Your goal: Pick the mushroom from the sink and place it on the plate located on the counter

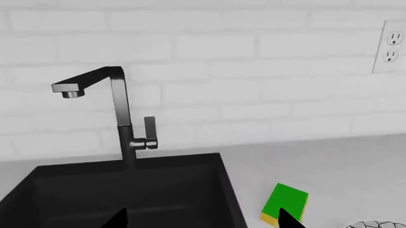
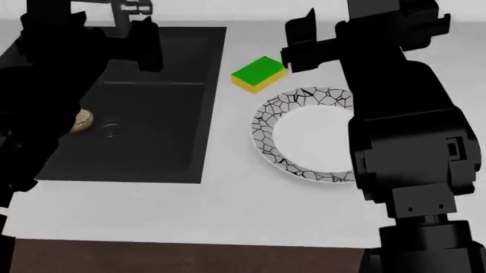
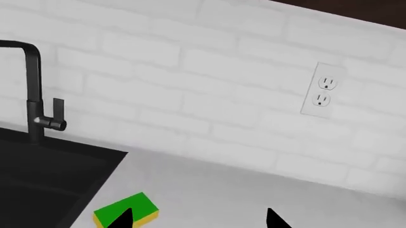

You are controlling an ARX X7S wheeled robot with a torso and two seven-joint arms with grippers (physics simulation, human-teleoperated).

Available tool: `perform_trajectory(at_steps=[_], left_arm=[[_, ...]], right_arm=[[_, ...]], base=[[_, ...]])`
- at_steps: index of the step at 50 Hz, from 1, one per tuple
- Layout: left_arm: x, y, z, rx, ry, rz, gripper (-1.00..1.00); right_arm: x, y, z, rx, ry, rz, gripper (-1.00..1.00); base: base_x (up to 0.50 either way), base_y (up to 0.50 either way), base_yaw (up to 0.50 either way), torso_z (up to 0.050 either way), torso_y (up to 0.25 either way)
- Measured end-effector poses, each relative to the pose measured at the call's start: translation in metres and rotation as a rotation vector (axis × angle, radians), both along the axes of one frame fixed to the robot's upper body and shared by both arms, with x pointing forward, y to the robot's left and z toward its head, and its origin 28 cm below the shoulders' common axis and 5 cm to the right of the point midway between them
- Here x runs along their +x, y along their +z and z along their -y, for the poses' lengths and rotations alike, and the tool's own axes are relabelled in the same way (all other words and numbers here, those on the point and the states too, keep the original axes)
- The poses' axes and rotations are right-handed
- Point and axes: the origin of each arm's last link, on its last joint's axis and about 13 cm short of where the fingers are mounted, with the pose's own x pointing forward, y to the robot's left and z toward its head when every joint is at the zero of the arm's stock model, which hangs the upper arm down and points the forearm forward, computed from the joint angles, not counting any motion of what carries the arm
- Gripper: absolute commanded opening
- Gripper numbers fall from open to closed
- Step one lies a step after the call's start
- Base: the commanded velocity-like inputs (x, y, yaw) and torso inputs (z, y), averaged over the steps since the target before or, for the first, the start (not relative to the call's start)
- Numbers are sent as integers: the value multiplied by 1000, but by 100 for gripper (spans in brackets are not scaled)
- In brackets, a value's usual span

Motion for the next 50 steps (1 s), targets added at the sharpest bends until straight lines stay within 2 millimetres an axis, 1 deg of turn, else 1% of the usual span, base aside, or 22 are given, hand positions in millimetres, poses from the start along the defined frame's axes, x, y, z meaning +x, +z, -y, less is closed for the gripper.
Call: perform_trajectory(at_steps=[50], left_arm=[[-1, -2, -1, -12, -8, 4, 100]], right_arm=[[0, 1, -2, 3, 12, -10, 100]], base=[[325, 0, 0, 0, 0]])
